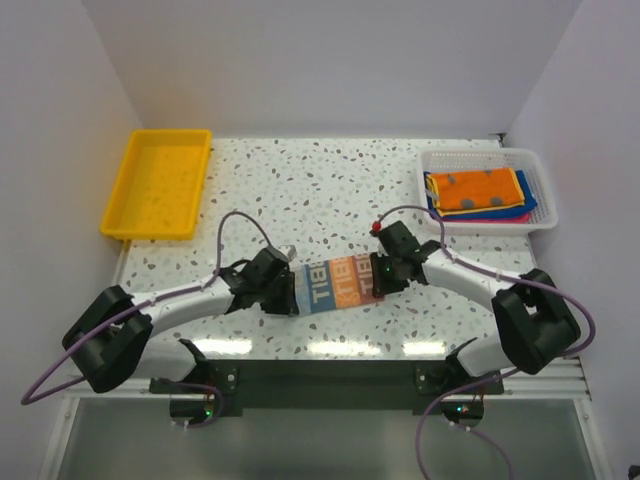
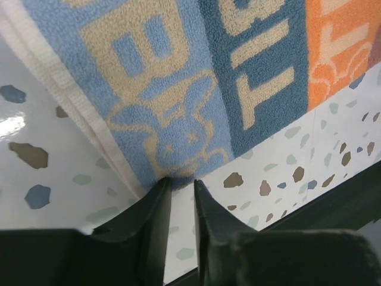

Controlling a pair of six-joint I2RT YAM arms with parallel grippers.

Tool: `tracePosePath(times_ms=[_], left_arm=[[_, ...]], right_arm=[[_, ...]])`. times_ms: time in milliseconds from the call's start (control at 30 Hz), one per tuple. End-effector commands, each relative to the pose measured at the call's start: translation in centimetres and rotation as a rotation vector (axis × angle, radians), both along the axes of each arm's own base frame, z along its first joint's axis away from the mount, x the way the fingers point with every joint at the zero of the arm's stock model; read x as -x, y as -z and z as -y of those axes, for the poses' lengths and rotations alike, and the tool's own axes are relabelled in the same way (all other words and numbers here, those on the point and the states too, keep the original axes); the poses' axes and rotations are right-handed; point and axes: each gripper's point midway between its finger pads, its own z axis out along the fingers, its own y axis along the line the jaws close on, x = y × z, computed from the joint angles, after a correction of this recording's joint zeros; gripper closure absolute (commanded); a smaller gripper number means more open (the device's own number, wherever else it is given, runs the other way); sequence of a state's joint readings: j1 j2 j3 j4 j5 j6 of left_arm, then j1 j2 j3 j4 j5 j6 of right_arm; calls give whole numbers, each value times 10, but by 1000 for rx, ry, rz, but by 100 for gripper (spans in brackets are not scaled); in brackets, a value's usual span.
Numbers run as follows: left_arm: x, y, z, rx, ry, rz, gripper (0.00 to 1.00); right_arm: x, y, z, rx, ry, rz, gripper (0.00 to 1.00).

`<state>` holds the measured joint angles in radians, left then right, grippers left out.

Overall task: Fold and stack the towels
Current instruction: Fold the towel

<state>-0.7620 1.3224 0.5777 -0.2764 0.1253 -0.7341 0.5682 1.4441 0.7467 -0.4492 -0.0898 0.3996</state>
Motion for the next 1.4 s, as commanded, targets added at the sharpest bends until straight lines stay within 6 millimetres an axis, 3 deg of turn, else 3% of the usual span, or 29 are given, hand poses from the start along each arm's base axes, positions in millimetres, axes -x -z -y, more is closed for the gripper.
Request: tracePosePath(times_ms=[0,67,167,233,300,467,600,800,833,933,1000,1067,1133,1167,1267,1300,1367], left_arm=[[-9,-17,-13,-34,-64,68,68],[-19,-38,-8,-12,-75,114,61],[-28,-54,-2,-1,-73,141,54],[-38,-56,-2,-19,-89,170,53],[-45,-47,-3,-55,-94,175,54],[-58,-17,-8,-163,-107,167,55],[-66,4,-20,-246,-117,152,55],[-89,18,-67,-333,-206,123,56],[-98,16,-79,-348,-227,131,56],[-117,-3,-89,-394,-229,182,53],[-121,-15,-90,-411,-215,197,42],[-130,-38,-84,-394,-192,248,32],[-134,-63,-75,-375,-165,315,25],[-135,-72,-71,-371,-157,334,18],[-127,-97,-44,-348,-99,395,13],[-128,-108,-34,-336,-94,424,13],[-114,-108,-8,-313,-45,422,12]], right_arm=[[-30,-46,1,-7,27,159,74],[-41,-66,-7,-36,9,201,74],[-53,-77,-16,-48,-12,224,73],[-62,-70,-20,-33,-14,223,73],[-74,-68,-23,-31,-4,249,73],[-91,-27,-22,7,20,192,73],[-97,-6,-22,28,14,167,73],[-87,0,-49,-54,11,110,73],[-86,-2,-54,-74,38,102,72],[-90,-12,-65,-103,73,113,70],[-99,-26,-65,-100,88,144,69],[-110,-54,-68,-113,78,205,63],[-115,-80,-63,-94,67,248,47],[-119,-88,-56,-76,79,267,43],[-121,-101,-21,-34,133,271,29],[-124,-99,2,-12,187,256,25],[-119,-96,25,-11,228,238,18]])
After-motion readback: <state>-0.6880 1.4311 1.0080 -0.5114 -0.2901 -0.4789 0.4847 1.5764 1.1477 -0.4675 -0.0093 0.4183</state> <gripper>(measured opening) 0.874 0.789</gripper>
